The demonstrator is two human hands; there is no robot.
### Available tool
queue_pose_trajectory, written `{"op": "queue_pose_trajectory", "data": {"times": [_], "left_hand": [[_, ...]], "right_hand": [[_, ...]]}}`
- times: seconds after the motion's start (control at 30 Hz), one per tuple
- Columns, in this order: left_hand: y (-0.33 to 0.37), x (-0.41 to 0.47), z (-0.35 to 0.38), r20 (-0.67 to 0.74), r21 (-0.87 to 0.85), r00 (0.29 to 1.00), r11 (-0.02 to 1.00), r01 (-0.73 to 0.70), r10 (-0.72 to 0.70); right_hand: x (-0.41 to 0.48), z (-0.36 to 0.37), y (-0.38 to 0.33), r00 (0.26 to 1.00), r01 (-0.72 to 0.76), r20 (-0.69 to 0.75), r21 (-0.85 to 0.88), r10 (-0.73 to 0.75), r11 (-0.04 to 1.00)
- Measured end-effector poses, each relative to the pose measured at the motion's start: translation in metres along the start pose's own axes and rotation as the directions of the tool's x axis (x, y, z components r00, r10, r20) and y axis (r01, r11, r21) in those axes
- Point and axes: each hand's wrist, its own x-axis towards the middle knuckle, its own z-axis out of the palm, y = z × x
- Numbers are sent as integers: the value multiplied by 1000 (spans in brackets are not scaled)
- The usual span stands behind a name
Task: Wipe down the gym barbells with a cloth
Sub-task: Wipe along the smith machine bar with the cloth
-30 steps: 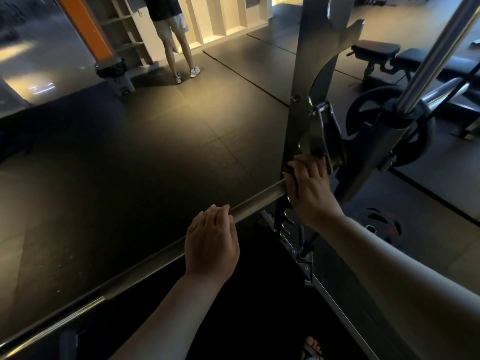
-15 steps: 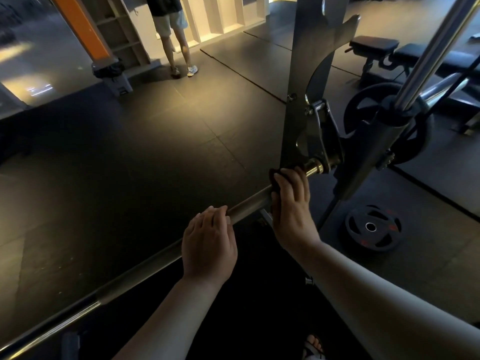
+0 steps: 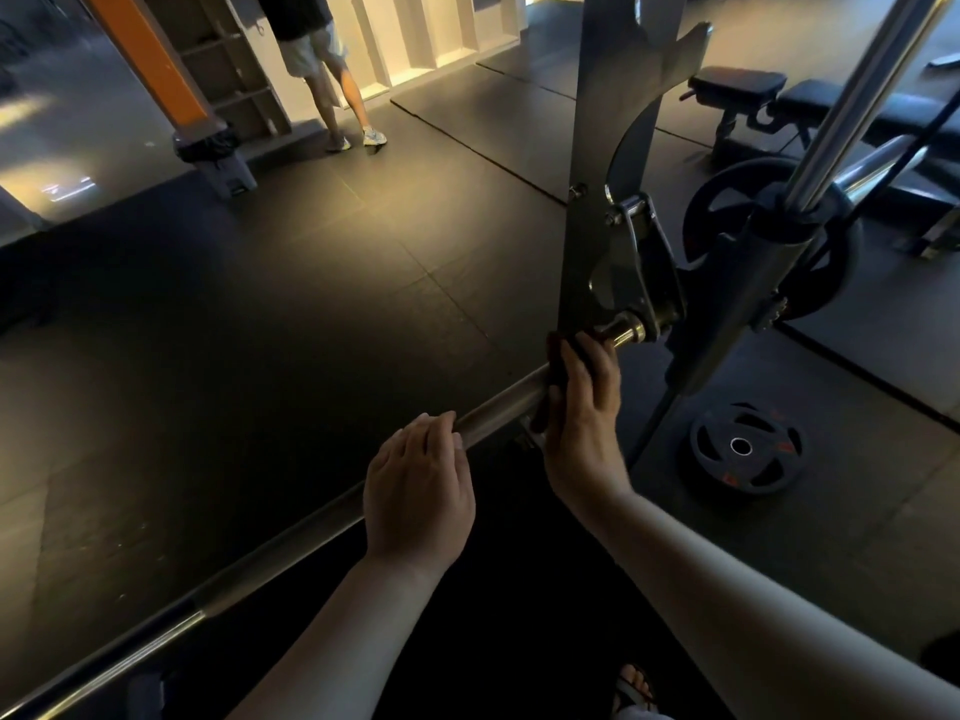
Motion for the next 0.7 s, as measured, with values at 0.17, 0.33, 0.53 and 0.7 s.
{"op": "queue_pose_trajectory", "data": {"times": [0.17, 0.33, 0.53, 0.7], "left_hand": [[-1, 0, -3, 14, 5, 1000, 1000, -18, 18], [0, 1, 0, 12, -4, 1000, 1000, 1, -1], [-2, 2, -4, 61, -2, 998, 1000, -6, 6], [2, 2, -8, 81, -9, 997, 1000, 3, -3]], "right_hand": [[24, -4, 3, 963, -222, -124, 145, 241, 964], [-12, 10, -16, 988, -149, -9, 118, 151, 982], [22, 0, -4, 943, -235, -175, 249, 283, 939], [-8, 6, -42, 936, -329, -17, 315, 352, 890]]}}
